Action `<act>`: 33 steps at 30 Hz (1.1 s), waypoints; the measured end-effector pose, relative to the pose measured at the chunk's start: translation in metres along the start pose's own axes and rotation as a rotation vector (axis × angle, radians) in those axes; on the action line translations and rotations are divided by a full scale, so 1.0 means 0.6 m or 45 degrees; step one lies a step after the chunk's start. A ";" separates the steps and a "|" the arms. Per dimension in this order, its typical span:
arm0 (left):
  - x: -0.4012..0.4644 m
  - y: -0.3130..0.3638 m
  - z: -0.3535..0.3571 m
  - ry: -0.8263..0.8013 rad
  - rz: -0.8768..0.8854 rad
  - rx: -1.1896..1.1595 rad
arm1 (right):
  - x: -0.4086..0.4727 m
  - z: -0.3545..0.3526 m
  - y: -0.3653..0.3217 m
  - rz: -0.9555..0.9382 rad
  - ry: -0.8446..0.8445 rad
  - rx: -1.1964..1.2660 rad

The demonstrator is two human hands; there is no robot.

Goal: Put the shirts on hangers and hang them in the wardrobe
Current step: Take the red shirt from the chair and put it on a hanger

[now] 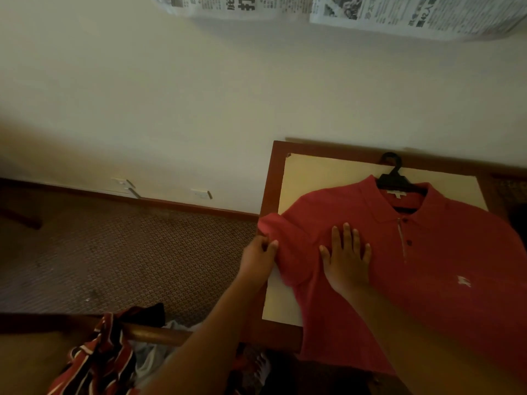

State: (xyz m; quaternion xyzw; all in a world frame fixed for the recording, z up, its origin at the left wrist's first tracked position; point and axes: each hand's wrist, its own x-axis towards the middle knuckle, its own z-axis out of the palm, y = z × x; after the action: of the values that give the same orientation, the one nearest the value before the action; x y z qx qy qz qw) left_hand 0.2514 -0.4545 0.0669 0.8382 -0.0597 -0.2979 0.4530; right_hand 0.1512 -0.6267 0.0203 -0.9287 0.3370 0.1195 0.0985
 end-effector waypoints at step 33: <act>0.018 -0.039 0.010 0.548 0.109 0.520 | 0.025 -0.029 -0.003 -0.159 -0.132 0.014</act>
State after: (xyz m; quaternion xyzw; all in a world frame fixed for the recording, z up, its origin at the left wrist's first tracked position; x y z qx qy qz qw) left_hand 0.2529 -0.4490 0.0411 0.9525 -0.0561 -0.0757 0.2895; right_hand 0.1660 -0.6392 0.0329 -0.9398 0.2737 0.1593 0.1283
